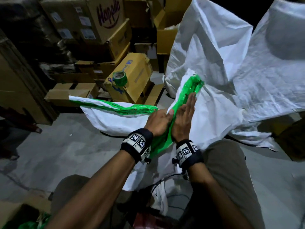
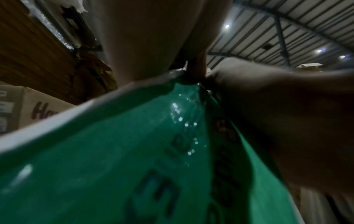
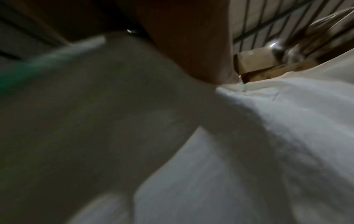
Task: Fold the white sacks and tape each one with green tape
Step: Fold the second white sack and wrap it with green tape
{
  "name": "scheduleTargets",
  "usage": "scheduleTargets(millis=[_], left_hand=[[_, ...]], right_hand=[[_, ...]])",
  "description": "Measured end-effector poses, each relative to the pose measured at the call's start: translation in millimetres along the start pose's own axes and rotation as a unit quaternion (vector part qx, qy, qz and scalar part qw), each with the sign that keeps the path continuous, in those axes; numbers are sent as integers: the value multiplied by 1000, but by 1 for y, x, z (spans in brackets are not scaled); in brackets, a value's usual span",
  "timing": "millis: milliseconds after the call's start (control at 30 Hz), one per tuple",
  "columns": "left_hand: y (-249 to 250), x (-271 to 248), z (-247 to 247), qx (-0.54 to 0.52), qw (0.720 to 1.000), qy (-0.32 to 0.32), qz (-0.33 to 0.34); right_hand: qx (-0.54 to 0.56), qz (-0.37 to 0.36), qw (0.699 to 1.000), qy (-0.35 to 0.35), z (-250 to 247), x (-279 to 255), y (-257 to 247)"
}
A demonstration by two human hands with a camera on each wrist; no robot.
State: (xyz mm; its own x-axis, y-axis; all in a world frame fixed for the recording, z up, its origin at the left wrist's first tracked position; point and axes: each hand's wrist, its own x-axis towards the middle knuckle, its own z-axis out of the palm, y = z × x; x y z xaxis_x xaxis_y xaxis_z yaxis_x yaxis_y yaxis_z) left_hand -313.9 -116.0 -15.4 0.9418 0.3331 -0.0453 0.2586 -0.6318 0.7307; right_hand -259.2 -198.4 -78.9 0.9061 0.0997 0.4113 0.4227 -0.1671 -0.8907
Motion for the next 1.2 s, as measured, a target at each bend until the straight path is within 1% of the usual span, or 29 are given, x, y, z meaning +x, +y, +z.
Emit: scheduleTargets(millis=[33, 100, 167, 233, 300, 333, 400, 433, 500, 533, 567, 600, 633, 667, 700, 733, 767, 800, 833, 867, 900, 933, 967, 1033, 1100, 1167, 1200], left_hand=[[3, 1, 0, -10, 1000, -5, -6], [5, 7, 1, -20, 999, -15, -33], [2, 9, 3, -36, 999, -12, -33], [-7, 3, 7, -60, 998, -9, -17], [-13, -2, 7, -125, 992, -9, -19], [-18, 0, 5, -168, 985, -13, -36], [-21, -1, -1, -237, 969, -15, -75], [-18, -3, -5, -253, 963, -18, -89], [-17, -8, -11, -275, 956, -33, -102], [-18, -11, -12, -303, 946, -44, -105], [-14, -17, -14, -343, 931, -52, -116], [-16, -20, -13, -390, 912, -59, -115], [-15, -26, -14, -418, 900, -68, -103], [-21, -29, -13, -424, 898, -69, -93], [-25, -34, -14, -405, 908, -65, -85], [-31, -38, -15, -368, 924, -67, -75], [-41, -42, -16, -298, 948, -88, -64], [-54, -47, -15, -203, 971, -112, -55], [-68, -53, -14, -101, 984, -135, -57], [-82, -58, -13, -25, 989, -135, -55], [-92, -64, -11, -2, 992, -118, -52], [-101, -68, -7, -14, 994, -94, -47], [-99, -69, -4, -32, 996, -69, -51], [-84, -64, -2, -53, 996, -19, -67], [-63, -53, 1, -107, 992, -4, -67], [-42, -43, 5, -167, 985, -1, -50], [-37, -37, 6, -195, 980, 0, -42]], right_hand=[[-5, 16, 1000, -2, 2, -5, -3], [-3, 41, 999, -10, 10, -32, -7], [9, 29, 999, -17, 10, -49, -4], [26, 18, 999, -27, 4, -37, 5], [36, 26, 998, -40, 3, -30, 7], [37, 28, 998, -52, 5, -36, 3], [13, 23, 997, -72, 12, -62, -7], [2, 23, 997, -75, 14, -74, -12], [15, 52, 997, -54, 10, -75, -15], [28, 72, 997, -32, 5, -68, -16], [40, 84, 996, -9, -1, -59, -18], [48, 87, 995, 12, -6, -52, -20], [60, 88, 994, 26, -11, -47, -21], [77, 90, 992, 36, -14, -43, -24], [95, 93, 990, 46, -16, -40, -26], [105, 92, 989, 55, -18, -38, -29], [110, 91, 988, 65, -20, -34, -29], [108, 86, 988, 75, -23, -29, -27], [103, 82, 988, 80, -27, -22, -21], [97, 77, 989, 77, -31, -17, -15], [92, 74, 991, 66, -34, -12, -8], [79, 67, 994, 46, -36, -8, -1], [50, 57, 997, 22, -37, -4, 7], [-53, 38, 998, -26, -33, -4, 16], [-115, 7, 992, -42, -24, -15, 15], [-88, -40, 995, -36, -11, -37, 4], [-60, -46, 997, -36, -4, -54, -3]])
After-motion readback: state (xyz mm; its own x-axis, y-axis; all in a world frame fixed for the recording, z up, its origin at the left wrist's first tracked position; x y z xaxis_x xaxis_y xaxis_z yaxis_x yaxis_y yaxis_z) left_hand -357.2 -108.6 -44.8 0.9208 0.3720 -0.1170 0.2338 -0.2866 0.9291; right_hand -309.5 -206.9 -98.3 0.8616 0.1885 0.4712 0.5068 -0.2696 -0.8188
